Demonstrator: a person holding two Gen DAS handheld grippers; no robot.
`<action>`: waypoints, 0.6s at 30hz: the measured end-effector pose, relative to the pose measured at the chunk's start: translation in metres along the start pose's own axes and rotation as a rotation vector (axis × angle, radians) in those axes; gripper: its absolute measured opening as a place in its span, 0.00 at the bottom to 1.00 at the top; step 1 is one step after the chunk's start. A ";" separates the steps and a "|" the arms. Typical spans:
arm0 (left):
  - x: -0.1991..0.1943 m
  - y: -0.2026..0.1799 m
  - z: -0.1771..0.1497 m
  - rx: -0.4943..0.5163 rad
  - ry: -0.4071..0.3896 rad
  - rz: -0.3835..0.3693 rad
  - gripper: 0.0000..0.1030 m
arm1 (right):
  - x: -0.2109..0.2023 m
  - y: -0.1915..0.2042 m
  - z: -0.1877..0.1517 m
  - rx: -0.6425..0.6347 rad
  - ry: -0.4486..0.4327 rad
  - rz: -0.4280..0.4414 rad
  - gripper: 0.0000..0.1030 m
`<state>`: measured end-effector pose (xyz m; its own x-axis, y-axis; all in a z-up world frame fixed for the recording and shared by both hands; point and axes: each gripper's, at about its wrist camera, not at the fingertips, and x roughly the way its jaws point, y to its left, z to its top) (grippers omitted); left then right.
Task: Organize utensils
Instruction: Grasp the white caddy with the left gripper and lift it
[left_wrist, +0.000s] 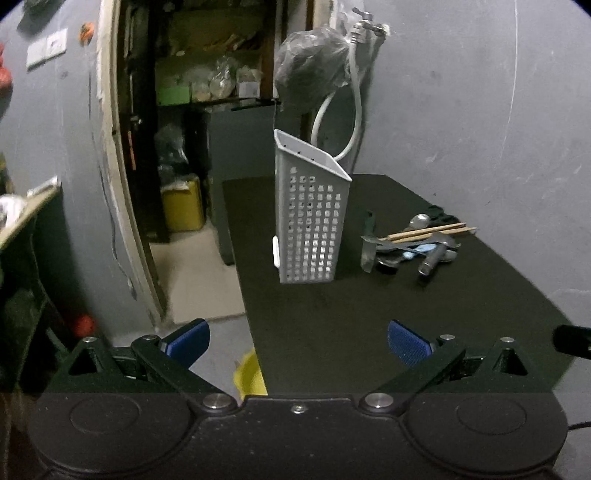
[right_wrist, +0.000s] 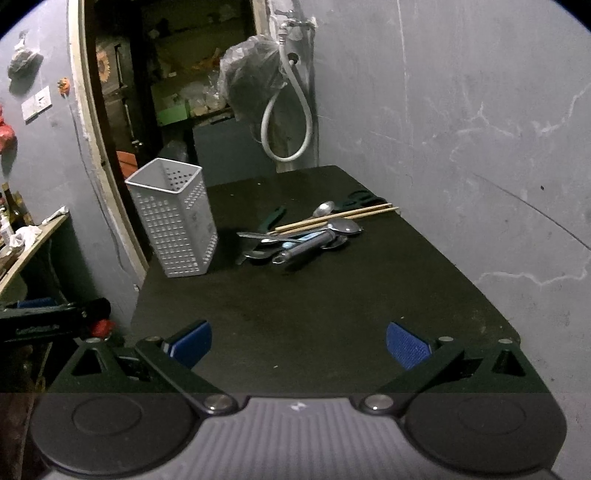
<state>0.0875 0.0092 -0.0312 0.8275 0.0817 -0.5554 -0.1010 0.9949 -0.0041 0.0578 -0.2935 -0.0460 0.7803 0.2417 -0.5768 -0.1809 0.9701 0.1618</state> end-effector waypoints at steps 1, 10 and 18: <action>0.007 -0.002 0.004 0.011 -0.011 0.009 1.00 | 0.004 -0.003 0.001 -0.002 0.003 0.001 1.00; 0.085 -0.025 0.043 0.007 -0.043 0.098 1.00 | 0.070 -0.040 0.032 -0.007 0.044 0.052 1.00; 0.153 -0.062 0.081 0.082 -0.124 0.265 1.00 | 0.117 -0.063 0.061 -0.102 0.103 0.106 1.00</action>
<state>0.2645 -0.0351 -0.0487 0.8398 0.3412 -0.4223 -0.2822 0.9388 0.1973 0.1971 -0.3272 -0.0750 0.6888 0.3388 -0.6409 -0.3226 0.9350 0.1475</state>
